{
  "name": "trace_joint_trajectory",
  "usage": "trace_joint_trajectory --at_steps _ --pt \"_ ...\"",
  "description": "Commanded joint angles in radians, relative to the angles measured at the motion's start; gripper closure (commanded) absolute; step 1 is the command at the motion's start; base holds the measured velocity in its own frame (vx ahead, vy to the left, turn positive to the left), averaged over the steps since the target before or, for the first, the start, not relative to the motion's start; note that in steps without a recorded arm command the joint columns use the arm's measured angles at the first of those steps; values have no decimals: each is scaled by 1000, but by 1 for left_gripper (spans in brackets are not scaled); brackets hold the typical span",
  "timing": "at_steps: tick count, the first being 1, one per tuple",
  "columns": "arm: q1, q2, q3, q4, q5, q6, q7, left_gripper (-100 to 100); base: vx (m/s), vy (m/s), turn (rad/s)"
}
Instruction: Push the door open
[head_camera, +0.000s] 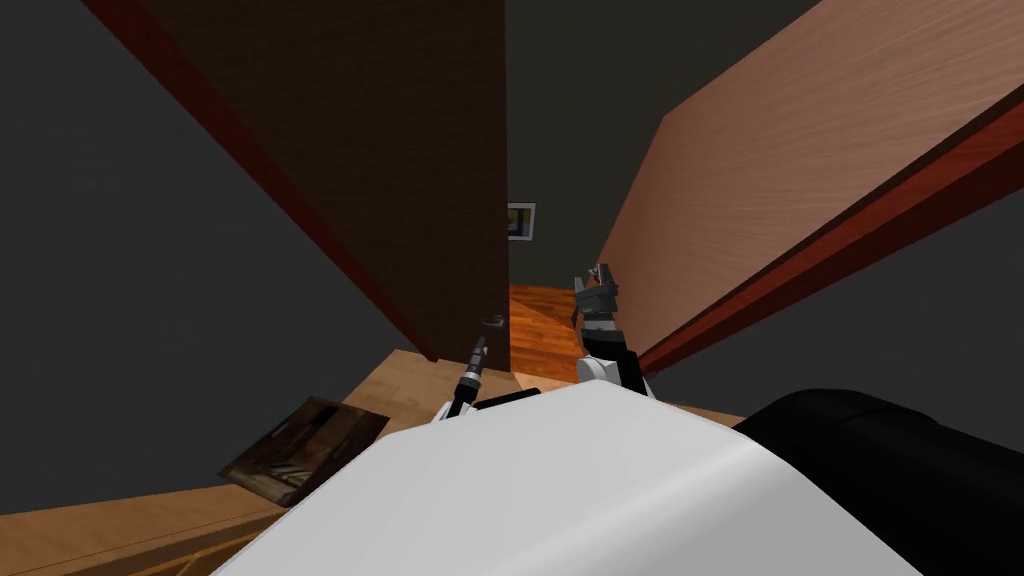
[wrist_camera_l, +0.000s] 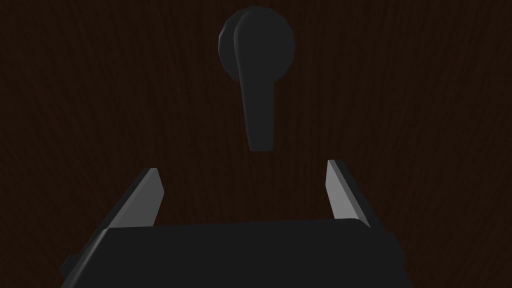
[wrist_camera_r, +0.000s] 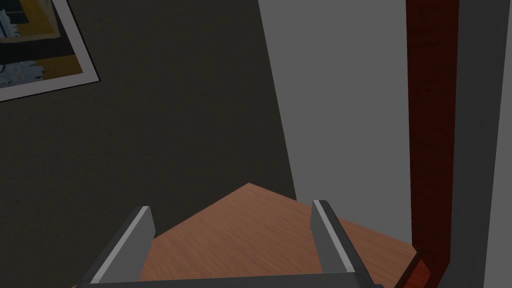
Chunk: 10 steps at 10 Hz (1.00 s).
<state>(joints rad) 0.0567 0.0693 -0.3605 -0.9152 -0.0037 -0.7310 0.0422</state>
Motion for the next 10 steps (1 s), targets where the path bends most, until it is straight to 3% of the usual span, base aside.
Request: trace_joint_trajectory --at_steps 1,6,7,8,10 --pt "-5 0 5 7 1 -2 -1 -100 161 -88 -26" --pt "-21 -21 21 33 4 -7 -6 -100 208 -68 -29" --pt "-18 -17 19 28 4 -5 -5 -100 85 -37 4" --pt "-18 -17 19 28 4 -5 -5 100 -9 6 1" --pt "-18 -17 19 28 4 -5 -5 100 -28 15 -10"
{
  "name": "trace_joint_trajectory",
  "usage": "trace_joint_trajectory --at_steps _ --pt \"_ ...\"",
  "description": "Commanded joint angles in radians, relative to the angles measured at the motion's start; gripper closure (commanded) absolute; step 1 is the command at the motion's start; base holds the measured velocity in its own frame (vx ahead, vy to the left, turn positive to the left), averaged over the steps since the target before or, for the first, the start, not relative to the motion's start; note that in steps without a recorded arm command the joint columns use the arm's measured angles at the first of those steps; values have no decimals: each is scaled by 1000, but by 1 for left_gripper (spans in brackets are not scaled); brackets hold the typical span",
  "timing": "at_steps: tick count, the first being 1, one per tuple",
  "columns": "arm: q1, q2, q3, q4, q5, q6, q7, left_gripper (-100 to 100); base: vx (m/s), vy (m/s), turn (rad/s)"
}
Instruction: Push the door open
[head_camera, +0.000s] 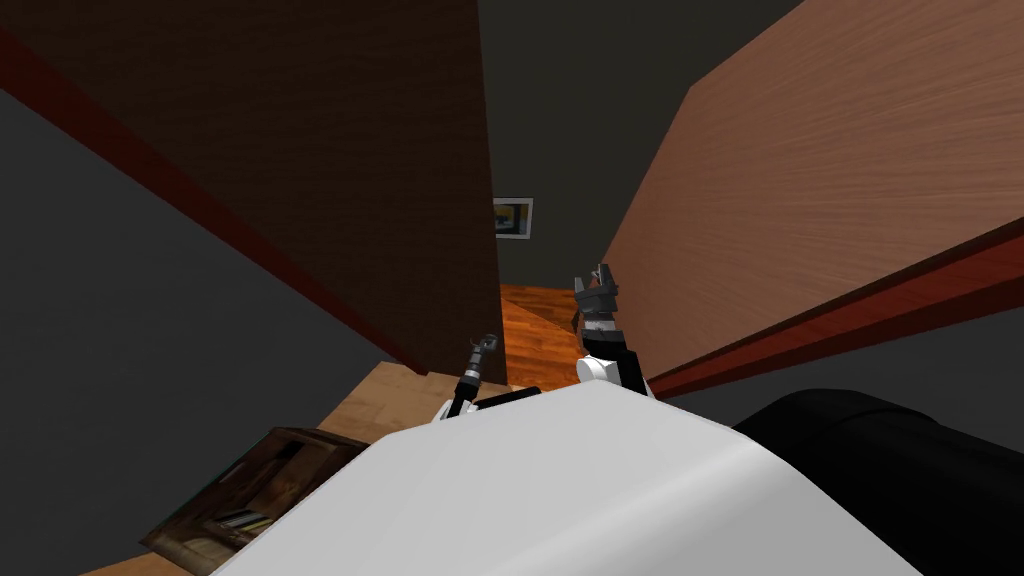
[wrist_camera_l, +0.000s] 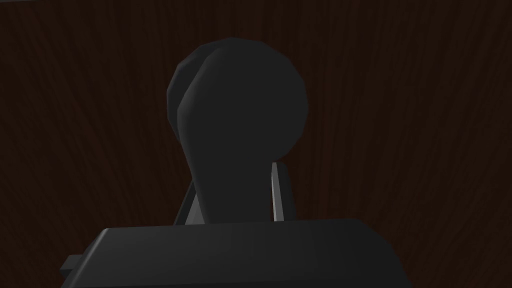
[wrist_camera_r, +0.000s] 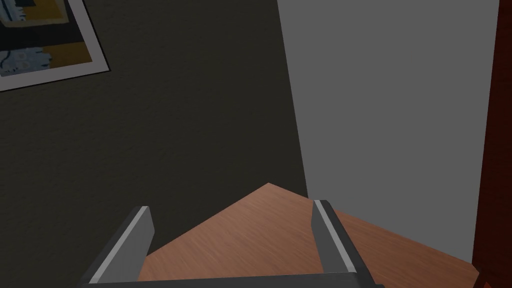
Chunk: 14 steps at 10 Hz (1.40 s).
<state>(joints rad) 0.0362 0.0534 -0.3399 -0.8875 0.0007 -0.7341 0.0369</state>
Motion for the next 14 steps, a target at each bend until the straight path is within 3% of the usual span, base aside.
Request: trace_joint_trajectory --at_steps 1,3,8,14 --pt "2 -1 -2 0 0 -2 0 100 0 0 0" --pt "2 -1 -2 0 0 -2 0 100 0 0 0" --pt "-10 13 55 13 19 -2 -17 100 164 -89 42" --pt "-22 17 129 31 44 -4 -39 100 150 -111 59"
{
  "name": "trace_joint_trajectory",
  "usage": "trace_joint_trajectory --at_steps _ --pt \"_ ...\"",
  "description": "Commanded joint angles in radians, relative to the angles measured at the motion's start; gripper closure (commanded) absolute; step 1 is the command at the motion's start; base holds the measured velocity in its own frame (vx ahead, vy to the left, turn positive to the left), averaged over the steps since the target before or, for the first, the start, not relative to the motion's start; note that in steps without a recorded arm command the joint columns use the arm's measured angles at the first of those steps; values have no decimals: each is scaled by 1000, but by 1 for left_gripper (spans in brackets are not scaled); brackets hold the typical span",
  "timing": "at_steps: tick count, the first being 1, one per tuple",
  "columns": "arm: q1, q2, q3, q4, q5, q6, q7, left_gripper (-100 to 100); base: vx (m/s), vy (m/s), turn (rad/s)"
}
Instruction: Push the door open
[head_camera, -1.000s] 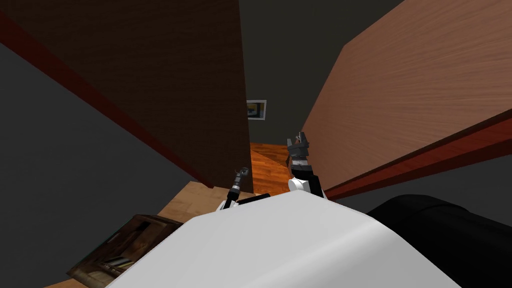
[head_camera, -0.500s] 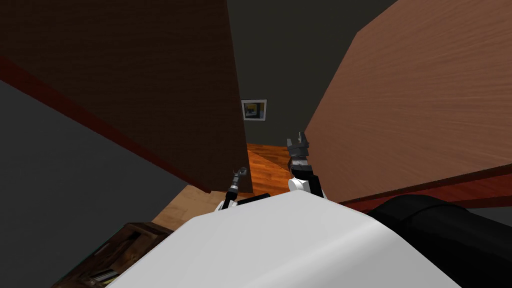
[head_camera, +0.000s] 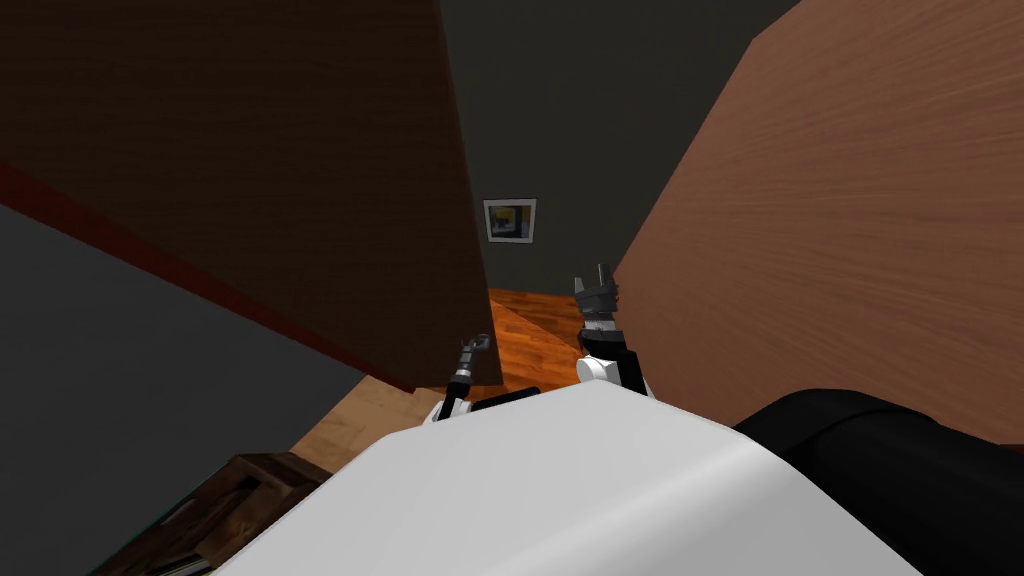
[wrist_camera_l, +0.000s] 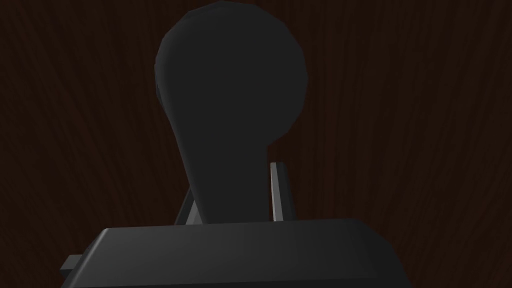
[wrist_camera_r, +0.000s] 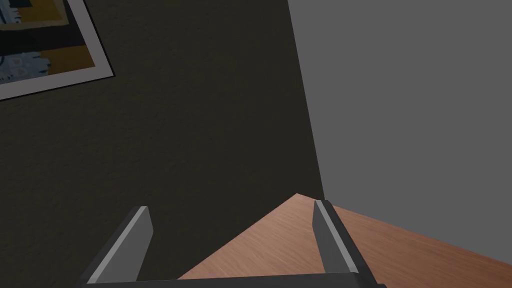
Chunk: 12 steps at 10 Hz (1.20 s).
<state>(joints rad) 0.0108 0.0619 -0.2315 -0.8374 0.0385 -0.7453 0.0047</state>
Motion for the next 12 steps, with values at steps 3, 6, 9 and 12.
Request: trace_joint_trajectory --at_steps 3,6,9,12 --pt "-3 6 56 -10 18 6 -18 100 138 -130 78" --pt "-9 0 92 -1 30 5 -29 100 132 -114 54" --pt "-18 -13 140 10 47 3 -44 100 169 -119 89" --pt "-23 -26 173 18 58 2 -54 100 151 -140 68"
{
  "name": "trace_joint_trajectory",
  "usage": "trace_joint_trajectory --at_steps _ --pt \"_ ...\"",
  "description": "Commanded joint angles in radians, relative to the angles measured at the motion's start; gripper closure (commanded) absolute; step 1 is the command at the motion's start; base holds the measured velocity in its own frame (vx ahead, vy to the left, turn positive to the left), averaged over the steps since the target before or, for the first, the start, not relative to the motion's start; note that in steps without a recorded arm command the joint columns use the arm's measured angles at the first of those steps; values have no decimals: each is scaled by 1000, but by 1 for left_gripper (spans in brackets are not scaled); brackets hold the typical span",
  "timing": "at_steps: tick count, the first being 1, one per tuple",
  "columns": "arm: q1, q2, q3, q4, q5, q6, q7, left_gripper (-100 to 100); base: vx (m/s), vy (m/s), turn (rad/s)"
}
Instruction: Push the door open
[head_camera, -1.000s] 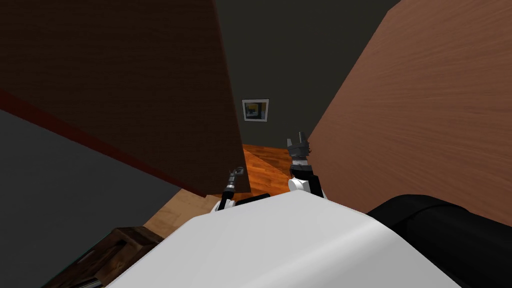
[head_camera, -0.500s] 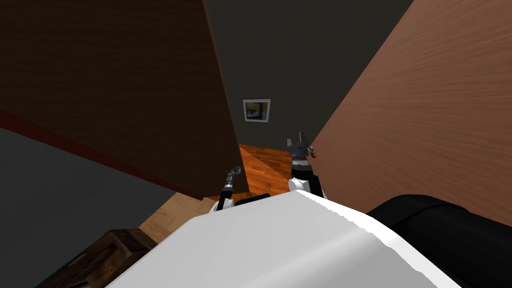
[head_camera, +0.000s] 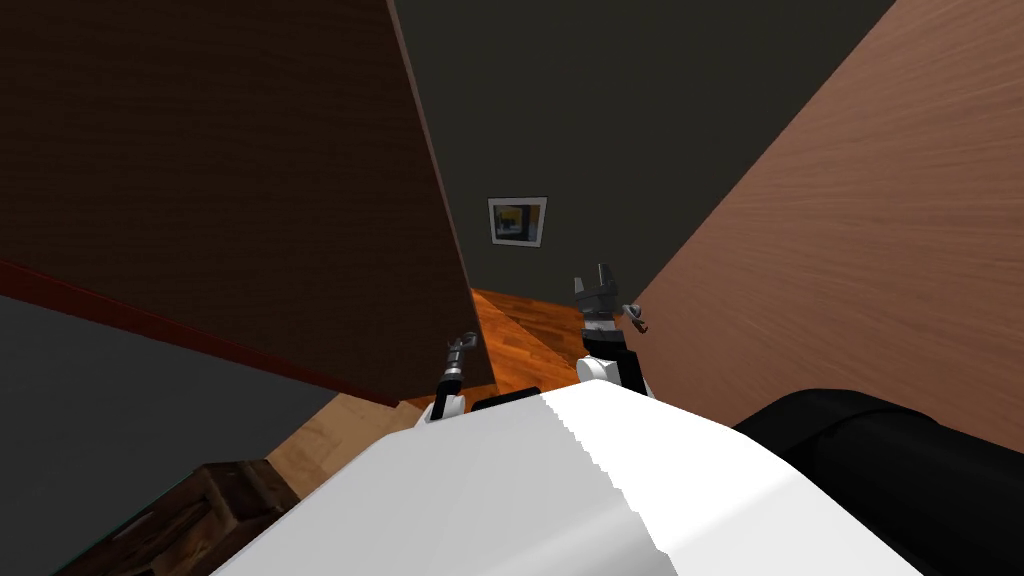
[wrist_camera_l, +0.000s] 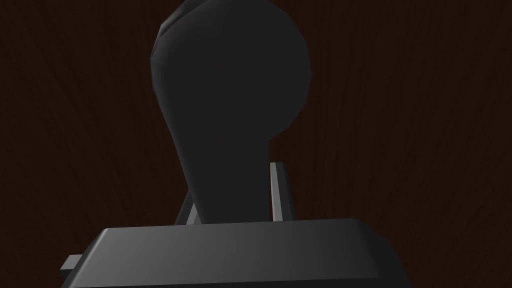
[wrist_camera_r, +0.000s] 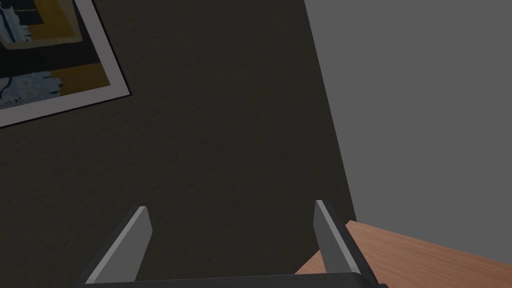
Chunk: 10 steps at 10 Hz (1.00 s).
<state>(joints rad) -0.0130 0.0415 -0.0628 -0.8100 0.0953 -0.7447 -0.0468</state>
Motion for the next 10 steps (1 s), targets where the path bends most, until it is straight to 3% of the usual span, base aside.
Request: trace_joint_trajectory --at_steps 1,3,5,10 --pt "-1 -10 14 -7 5 1 -5 100 164 -112 73" --pt "-4 -21 32 -2 11 1 -11 100 161 -95 57" --pt "1 4 52 -5 20 1 -14 100 84 -34 37" --pt "-1 28 92 -1 39 -1 -27 100 179 -53 39"
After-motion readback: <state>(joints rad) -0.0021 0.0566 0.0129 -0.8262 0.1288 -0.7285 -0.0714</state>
